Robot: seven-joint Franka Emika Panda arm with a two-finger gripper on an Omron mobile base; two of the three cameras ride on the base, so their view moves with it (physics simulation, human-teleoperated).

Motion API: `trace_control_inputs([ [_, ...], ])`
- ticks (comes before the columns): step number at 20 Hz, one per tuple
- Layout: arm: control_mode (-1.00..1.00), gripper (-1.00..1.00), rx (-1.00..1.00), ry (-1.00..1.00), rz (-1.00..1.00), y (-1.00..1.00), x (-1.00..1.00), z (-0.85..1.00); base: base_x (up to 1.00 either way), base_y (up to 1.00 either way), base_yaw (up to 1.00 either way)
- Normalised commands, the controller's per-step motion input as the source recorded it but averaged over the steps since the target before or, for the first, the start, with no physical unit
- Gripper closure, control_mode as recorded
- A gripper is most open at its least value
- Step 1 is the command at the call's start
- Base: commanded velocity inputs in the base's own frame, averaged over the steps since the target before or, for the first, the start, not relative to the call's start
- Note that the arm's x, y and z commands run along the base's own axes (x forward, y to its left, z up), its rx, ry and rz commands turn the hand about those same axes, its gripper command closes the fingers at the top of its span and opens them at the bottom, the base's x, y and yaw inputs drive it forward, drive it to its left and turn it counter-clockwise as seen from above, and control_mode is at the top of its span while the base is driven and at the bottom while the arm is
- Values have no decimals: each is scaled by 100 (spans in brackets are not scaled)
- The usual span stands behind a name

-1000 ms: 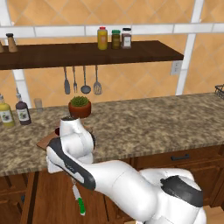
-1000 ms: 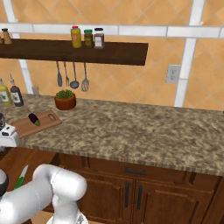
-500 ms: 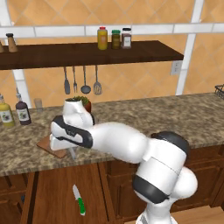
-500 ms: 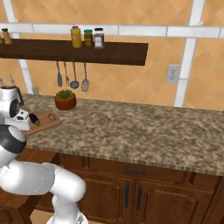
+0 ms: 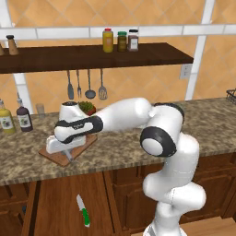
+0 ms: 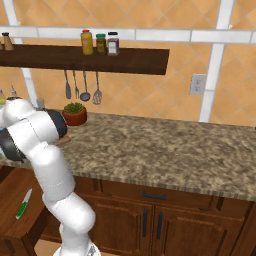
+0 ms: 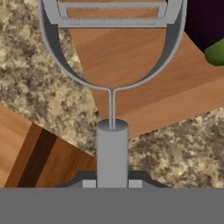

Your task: Place the appropriate cutting tool for cutting the eggplant skin on the cutting board.

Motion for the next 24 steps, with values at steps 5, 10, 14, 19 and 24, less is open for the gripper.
trace_control_inputs([
  [5, -100, 100, -9, 0, 4, 33, 30, -22, 0, 0, 0],
  [10, -100, 100, -7, 0, 0, 0, 63, -1, 0, 0, 0],
  [14, -100, 100, -8, 2, 0, 0, 63, -2, 0, 0, 0],
  [19, -100, 100, -5, 5, 0, 0, 8, -29, 0, 0, 0],
  [24, -100, -100, -1, 7, 0, 0, 0, -30, 0, 0, 0],
])
